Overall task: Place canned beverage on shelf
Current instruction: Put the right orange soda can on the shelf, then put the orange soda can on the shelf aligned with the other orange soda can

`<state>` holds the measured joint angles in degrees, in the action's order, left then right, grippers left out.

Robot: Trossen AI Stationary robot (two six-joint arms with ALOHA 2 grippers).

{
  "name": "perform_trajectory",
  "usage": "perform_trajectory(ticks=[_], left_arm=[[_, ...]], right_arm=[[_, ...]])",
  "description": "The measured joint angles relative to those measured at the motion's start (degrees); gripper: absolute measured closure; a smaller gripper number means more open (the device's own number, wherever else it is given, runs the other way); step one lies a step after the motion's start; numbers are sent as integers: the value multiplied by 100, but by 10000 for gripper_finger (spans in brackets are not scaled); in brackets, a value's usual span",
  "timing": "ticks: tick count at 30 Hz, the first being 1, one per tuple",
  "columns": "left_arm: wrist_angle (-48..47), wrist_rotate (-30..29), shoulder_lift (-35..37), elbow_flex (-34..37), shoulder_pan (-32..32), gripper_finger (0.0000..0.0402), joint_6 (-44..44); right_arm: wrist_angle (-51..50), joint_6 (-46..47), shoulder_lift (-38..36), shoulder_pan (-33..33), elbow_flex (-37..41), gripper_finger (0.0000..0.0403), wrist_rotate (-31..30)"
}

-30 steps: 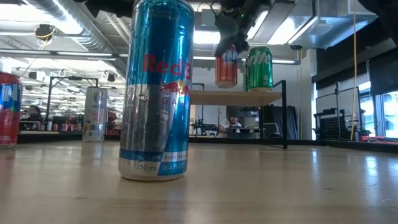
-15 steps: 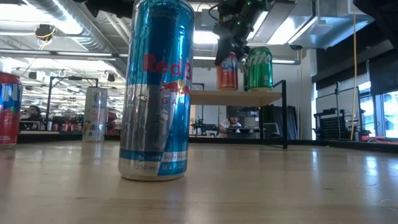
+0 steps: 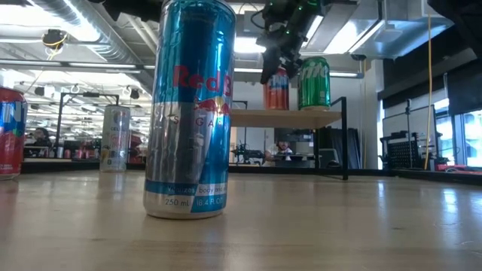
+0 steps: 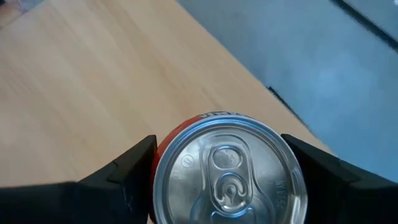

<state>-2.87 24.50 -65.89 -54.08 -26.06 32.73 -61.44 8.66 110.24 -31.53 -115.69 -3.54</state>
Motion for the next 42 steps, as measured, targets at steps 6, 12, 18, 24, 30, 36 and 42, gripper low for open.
perform_trajectory(ticks=[6, 12, 18, 24, 30, 36, 42], left_arm=[[86, 1, 0, 0, 2, 22, 13], [97, -1, 0, 0, 2, 22, 13], [145, -201, 0, 0, 2, 22, 17], [338, -70, 0, -5, 0, 22, 123], [-1371, -418, 46, -802, 453, 26, -777], [-4032, -1730, 42, -1717, 1233, 27, -1267], [-6140, -2433, 42, -1987, 1988, 27, 28]], right_arm=[[168, 35, 9, 0, 28, 131, 2], [127, 81, 9, 0, 31, 87, 1], [74, -17, -54, 0, -95, 50, 12], [-261, -161, -301, 68, -1019, 46, 219], [-916, -455, -604, 772, -1858, 45, 770], [-1817, -1060, -789, 1838, -1850, 45, 774], [-2210, -1101, -867, 2542, -1673, 45, 762]])
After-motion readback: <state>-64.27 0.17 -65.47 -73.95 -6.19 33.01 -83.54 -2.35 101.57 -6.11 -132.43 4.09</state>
